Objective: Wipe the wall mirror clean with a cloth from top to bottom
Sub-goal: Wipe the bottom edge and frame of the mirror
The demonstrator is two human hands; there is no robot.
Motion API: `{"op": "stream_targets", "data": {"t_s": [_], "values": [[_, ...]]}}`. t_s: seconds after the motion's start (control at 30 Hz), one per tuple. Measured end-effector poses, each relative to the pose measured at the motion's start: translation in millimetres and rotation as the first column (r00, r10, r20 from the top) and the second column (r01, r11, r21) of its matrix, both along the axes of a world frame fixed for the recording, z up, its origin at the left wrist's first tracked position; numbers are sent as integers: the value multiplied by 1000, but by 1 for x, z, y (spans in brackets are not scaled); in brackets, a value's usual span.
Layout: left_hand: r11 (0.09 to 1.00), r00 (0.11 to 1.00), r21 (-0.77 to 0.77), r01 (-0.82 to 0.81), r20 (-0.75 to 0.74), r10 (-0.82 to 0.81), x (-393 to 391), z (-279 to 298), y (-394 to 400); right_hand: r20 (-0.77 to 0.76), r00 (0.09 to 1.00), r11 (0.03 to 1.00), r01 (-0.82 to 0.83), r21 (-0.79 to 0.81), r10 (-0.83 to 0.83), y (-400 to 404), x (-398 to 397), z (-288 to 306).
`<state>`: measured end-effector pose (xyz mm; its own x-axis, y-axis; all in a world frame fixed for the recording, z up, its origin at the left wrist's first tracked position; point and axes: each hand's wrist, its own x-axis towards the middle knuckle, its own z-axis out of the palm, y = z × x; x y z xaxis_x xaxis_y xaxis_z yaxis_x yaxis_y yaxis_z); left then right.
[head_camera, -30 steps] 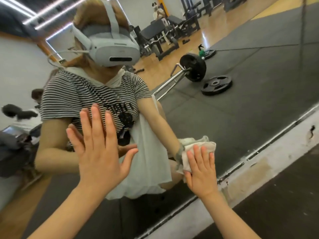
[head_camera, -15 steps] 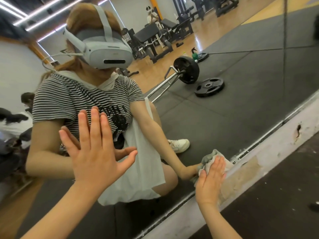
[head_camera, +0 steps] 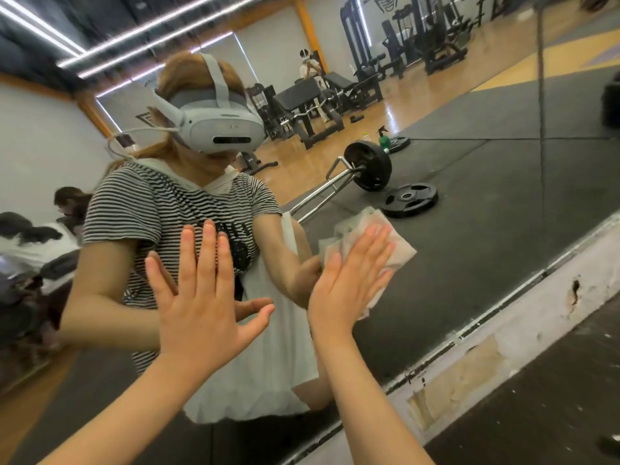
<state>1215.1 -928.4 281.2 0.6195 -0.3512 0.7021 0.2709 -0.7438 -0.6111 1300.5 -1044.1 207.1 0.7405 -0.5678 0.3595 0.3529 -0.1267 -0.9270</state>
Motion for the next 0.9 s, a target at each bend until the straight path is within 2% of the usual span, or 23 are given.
{"op": "stream_targets", "data": {"t_s": [0.07, 0.17, 0.33, 0.47, 0.67, 0.9], "values": [[1000, 1000, -7, 2, -7, -2, 0, 0, 0, 15, 1000, 998, 24, -66, -23, 3, 0, 12], [1000, 1000, -13, 10, -12, -11, -1, 1, -1, 9, 1000, 997, -11, -82, 12, 5, -6, 25], [999, 999, -19, 27, -26, -28, -4, 3, -3, 192, 981, 963, 25, -269, 28, 11, -14, 67], [998, 998, -55, 17, -54, -20, -6, 5, -8, 266, 964, 941, 64, -333, 28, 5, -8, 71], [993, 986, -78, 87, -135, -97, -20, 20, -12, 272, 962, 916, 97, -390, 14, 0, -7, 71], [979, 972, -41, 200, -121, -203, -10, 62, -27, 269, 961, 865, 190, -464, -67, -7, -7, 67]]}}
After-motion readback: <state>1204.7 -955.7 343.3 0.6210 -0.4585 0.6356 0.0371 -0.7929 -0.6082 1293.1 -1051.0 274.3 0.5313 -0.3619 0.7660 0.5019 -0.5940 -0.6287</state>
